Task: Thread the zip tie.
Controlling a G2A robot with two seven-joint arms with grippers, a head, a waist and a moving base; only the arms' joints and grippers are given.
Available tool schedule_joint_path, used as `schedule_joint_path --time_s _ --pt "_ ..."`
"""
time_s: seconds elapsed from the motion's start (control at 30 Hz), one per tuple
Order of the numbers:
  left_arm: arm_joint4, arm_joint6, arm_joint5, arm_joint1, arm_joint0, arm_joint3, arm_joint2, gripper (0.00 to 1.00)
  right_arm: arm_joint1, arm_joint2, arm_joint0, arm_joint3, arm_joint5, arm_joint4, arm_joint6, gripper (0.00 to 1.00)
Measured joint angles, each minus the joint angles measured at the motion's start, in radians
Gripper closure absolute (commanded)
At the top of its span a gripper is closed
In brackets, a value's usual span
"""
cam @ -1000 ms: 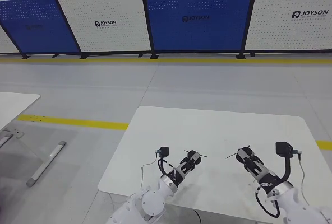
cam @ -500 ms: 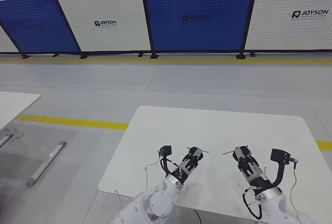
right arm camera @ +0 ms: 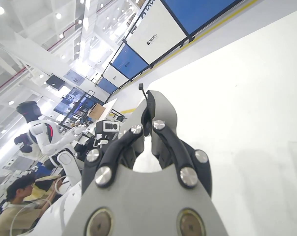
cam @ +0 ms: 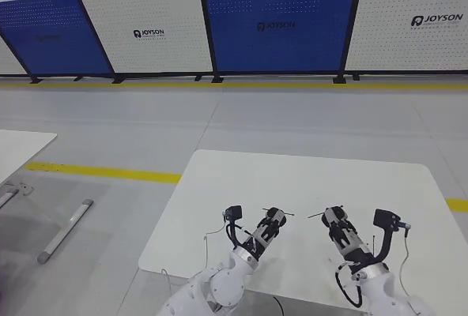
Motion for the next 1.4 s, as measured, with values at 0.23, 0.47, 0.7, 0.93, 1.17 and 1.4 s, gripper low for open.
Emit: schedule_joint_path --time_s 0.23,0.47,0.7,0.93,1.17,1.4 --pt "0.0 0.0 0.0 0.0 0.0 0.0 0.0 1.0 -0.043 -0.118 0.09 0.078 0.088 -0.1 -0.063 1.0" --pt "0.0 0.0 0.0 0.0 0.0 0.0 0.0 1.0 -0.044 -0.118 0.09 0.078 0.088 -0.097 -0.063 1.0" --pt "0.0 0.0 0.0 0.0 0.0 0.0 0.0 1.0 -0.048 -0.116 0.087 0.089 0.084 -0.113 -0.066 1.0" --pt "0.0 0.0 0.0 0.0 0.0 0.0 0.0 1.0 -0.071 -0.144 0.102 0.12 0.099 -0.129 -0.06 1.0" --pt "0.0 0.0 0.0 0.0 0.0 0.0 0.0 1.0 -0.072 -0.144 0.102 0.121 0.097 -0.125 -0.056 1.0" --pt "0.002 0.001 0.001 0.0 0.0 0.0 0.0 1.0 -0.078 -0.124 0.092 0.126 0.089 -0.122 -0.066 1.0"
